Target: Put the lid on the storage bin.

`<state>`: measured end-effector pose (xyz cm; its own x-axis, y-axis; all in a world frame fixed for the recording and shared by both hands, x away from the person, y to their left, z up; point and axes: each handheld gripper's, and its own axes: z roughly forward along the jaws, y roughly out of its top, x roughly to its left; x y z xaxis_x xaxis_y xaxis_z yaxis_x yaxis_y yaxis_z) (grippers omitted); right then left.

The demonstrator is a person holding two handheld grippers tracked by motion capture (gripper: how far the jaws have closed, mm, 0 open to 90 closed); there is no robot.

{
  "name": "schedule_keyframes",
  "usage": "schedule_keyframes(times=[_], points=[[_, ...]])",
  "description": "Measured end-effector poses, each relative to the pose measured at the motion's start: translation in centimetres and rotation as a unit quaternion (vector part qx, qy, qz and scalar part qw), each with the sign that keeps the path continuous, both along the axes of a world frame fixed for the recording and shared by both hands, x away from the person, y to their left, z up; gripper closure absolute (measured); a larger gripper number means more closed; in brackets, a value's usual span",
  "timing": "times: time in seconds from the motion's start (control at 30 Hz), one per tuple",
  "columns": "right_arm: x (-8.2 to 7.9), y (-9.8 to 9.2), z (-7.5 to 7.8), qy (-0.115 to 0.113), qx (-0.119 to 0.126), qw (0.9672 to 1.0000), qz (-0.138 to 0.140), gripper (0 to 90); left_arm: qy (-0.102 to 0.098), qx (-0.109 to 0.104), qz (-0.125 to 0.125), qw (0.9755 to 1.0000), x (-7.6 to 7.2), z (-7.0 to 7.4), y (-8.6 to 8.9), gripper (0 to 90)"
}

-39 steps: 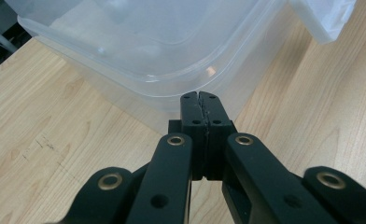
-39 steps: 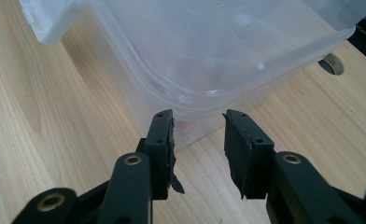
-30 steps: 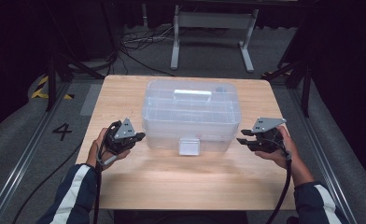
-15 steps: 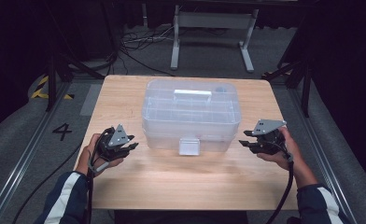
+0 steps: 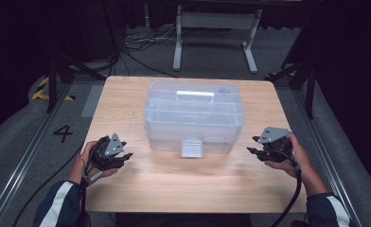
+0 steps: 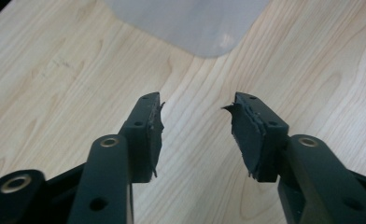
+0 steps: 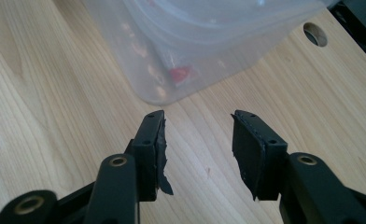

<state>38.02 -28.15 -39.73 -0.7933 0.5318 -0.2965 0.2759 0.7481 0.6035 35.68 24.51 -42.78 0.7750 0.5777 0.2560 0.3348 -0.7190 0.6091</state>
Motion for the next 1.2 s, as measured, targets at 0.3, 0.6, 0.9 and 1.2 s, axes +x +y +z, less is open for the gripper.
schedule_keyframes(times=[0.3,0.6,0.9,1.2], points=[[-0.9,-1.8,-1.1,0.001,-0.018,0.9996,-0.02,50.4,0.021,0.023,0.004,0.9995,-0.8,-1.5,0.8,42.3],[-1.9,-4.4,-3.1,0.009,-0.016,0.9987,-0.048,45.3,0.039,0.018,0.016,0.999,-1.1,-2.6,1.8,36.0],[-2.8,-6.8,-5.3,0.026,0.008,0.997,-0.073,39.3,0.054,-0.007,0.024,0.9982,-1.5,-3.7,2.6,28.4],[-4.0,-9.0,-6.8,0.035,0.055,0.9922,-0.106,35.0,0.065,-0.044,0.041,0.9961,-1.7,-4.3,3.5,24.9]])
